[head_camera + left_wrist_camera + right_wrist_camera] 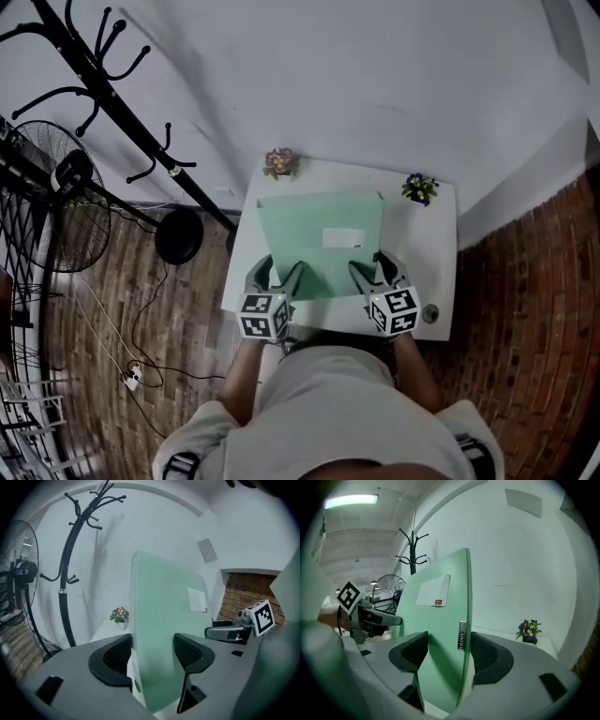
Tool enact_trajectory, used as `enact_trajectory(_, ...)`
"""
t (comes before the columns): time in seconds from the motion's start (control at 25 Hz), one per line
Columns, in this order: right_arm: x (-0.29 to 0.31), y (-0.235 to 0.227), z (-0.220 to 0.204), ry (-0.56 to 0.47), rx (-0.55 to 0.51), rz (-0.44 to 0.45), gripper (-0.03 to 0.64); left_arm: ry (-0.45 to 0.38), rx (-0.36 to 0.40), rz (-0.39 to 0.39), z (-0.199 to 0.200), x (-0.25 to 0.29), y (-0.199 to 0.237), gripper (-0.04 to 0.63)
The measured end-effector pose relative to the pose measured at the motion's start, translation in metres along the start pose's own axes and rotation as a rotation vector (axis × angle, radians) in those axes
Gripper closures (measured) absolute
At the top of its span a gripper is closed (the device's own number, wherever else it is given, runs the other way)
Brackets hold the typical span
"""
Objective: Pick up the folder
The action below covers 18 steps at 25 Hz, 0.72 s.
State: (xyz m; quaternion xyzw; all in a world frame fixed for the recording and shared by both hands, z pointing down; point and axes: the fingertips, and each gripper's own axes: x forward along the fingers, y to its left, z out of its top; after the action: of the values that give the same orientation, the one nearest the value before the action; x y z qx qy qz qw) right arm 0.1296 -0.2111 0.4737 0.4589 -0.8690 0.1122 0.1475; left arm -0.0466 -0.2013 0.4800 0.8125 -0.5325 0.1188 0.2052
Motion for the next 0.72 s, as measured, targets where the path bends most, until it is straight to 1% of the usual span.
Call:
enact_trajectory(0.32,-0.017,-0.005,0.027,-0.065,-0.019,-0.036,0.333,-0.073,0.037,-0.036,0.029,-0.005,-0.014,0.299)
enact_trajectory(0.72,-0.041,-0.007,0.06,-0.176,-0.064,-0.102,0.333,-0.191,0.128,-0.077,0.068,-0.016,-0.03,0.299)
